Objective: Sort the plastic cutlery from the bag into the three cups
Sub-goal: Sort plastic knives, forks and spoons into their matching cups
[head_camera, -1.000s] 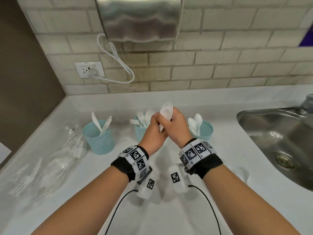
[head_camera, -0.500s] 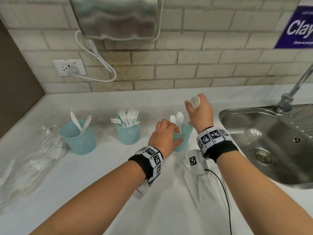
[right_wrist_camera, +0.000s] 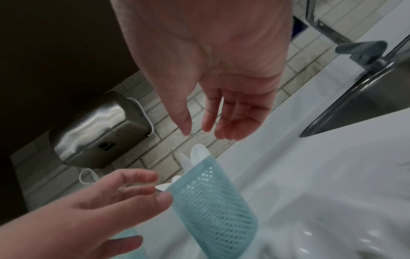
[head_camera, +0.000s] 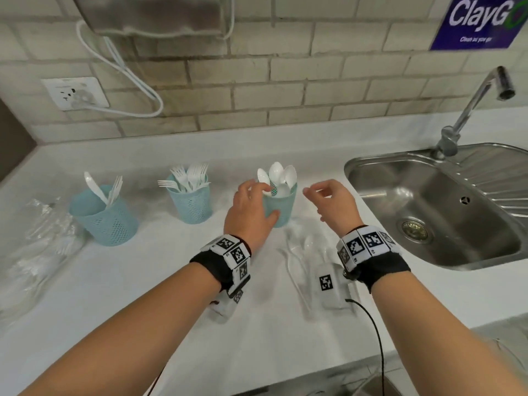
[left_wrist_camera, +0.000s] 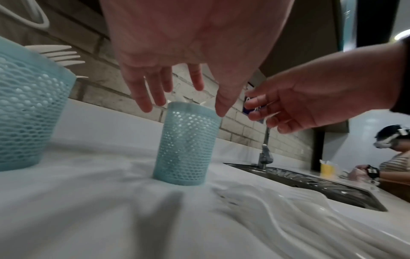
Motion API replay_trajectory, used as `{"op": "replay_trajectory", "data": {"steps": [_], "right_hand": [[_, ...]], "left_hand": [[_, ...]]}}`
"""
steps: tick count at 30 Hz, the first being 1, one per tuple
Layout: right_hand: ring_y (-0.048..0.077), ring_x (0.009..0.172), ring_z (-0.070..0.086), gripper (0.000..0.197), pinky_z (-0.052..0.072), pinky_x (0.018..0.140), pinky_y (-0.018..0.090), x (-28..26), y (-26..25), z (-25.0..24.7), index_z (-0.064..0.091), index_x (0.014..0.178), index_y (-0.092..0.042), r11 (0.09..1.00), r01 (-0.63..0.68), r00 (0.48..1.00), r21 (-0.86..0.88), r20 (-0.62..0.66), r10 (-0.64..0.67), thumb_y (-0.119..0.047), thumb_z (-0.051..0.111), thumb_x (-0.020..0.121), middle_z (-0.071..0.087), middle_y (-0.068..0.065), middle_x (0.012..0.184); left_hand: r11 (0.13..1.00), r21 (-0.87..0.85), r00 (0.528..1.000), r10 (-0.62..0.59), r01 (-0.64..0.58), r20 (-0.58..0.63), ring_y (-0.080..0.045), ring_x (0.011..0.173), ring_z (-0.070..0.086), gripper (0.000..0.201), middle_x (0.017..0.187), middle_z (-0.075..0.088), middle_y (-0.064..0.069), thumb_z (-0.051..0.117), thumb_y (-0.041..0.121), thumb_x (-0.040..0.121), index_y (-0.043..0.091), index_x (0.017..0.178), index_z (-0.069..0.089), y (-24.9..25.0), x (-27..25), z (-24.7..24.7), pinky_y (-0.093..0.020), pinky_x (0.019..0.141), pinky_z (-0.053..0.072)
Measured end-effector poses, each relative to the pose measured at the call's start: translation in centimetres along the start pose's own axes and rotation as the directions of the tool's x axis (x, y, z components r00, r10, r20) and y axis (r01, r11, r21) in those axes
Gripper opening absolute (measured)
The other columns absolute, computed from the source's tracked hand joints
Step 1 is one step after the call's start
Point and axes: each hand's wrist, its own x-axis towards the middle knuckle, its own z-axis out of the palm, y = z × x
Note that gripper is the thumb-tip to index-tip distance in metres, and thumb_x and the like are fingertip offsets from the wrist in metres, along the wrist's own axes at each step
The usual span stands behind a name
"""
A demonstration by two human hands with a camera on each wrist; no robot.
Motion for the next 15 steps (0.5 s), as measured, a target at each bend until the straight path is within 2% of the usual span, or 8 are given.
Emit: {"op": "replay_trajectory", "data": {"steps": [1,3,5,7,8,11,13,15], "right_hand": [[0.014,0.073,0.057,0.023,0.049,0.073,0.032,-0.5,0.7,-0.6,0.061,0.089,-0.014,0.999,-0.016,1.0,-0.049,0.014,0.017,-0.036,0.065,0.084,0.061,-0.005,0.08],[0.019,0.079,0.06,0.025,0.045,0.073,0.028,-1.4,2.5,-1.8,0.067,0.084,-0.008,0.981,-0.05,0.997,-0.189,0.055,0.062,-0.033,0.061,0.087,0.068,0.003,0.084],[0.026,0.099,0.061,0.024,0.046,0.086,0.031,-2.2,4.5,-2.9,0.071,0.095,-0.008,0.936,-0.117,0.982,-0.333,0.101,0.158,-0.027,0.058,0.089,0.069,0.009,0.103],[0.029,0.115,0.054,0.028,0.045,0.1,0.038,-3.0,6.1,-3.7,0.066,0.111,-0.017,0.84,-0.203,0.948,-0.503,0.114,0.297,-0.027,0.059,0.086,0.06,0.008,0.124],[0.031,0.119,0.05,0.032,0.044,0.101,0.04,-3.5,6.6,-4.0,0.062,0.116,-0.021,0.787,-0.238,0.929,-0.57,0.103,0.356,-0.026,0.06,0.084,0.052,0.008,0.129],[0.033,0.114,0.049,0.036,0.046,0.097,0.042,-4.6,7.5,-4.1,0.054,0.118,-0.019,0.724,-0.292,0.905,-0.625,0.064,0.42,-0.015,0.06,0.082,0.035,0.01,0.129],[0.032,0.112,0.052,0.036,0.048,0.097,0.041,-4.8,7.5,-3.7,0.056,0.117,-0.018,0.741,-0.265,0.91,-0.617,0.094,0.403,-0.008,0.057,0.083,0.035,0.011,0.129],[0.03,0.115,0.053,0.037,0.045,0.102,0.037,-4.8,7.3,-3.1,0.06,0.117,-0.017,0.77,-0.204,0.913,-0.604,0.166,0.372,-0.005,0.057,0.083,0.042,0.011,0.131]], "left_hand": [[1.0,0.023,1.0,-0.007,0.007,0.014,-0.018,0.122,0.042,0.045,0.133,0.039,0.0,0.066,0.036,0.083,0.023,0.121,0.047,0.2,-0.8,0.1,-0.037,0.09,0.046],[0.994,0.095,0.985,-0.066,0.051,0.159,-0.016,0.11,0.05,0.043,0.119,0.046,0.004,0.063,0.049,0.082,0.024,0.114,0.048,0.4,-2.3,0.4,-0.035,0.084,0.046],[0.974,0.202,0.922,-0.165,0.098,0.351,-0.017,0.099,0.055,0.046,0.106,0.048,0.006,0.059,0.06,0.079,0.024,0.107,0.051,0.3,-3.5,1.2,-0.031,0.078,0.044],[0.95,0.293,0.844,-0.241,0.104,0.48,-0.019,0.091,0.059,0.051,0.097,0.058,0.002,0.057,0.065,0.076,0.02,0.1,0.058,0.2,-4.2,2.0,-0.029,0.072,0.042],[0.945,0.314,0.813,-0.253,0.092,0.525,-0.021,0.088,0.062,0.053,0.095,0.064,-0.001,0.057,0.066,0.075,0.018,0.096,0.061,0.1,-4.5,2.5,-0.028,0.069,0.042],[0.944,0.321,0.767,-0.263,0.078,0.585,-0.023,0.087,0.066,0.04,0.084,0.067,-0.003,0.06,0.057,0.075,0.019,0.088,0.062,0.6,-5.0,3.3,-0.027,0.068,0.045],[0.941,0.321,0.754,-0.285,0.104,0.592,-0.022,0.076,0.069,0.035,0.071,0.067,-0.002,0.059,0.048,0.078,0.015,0.087,0.062,1.1,-5.0,3.4,-0.028,0.069,0.051],[0.944,0.293,0.743,-0.304,0.151,0.596,-0.021,0.058,0.067,0.027,0.06,0.064,-0.001,0.057,0.039,0.083,0.013,0.078,0.06,1.3,-4.6,3.3,-0.028,0.067,0.055]]}}
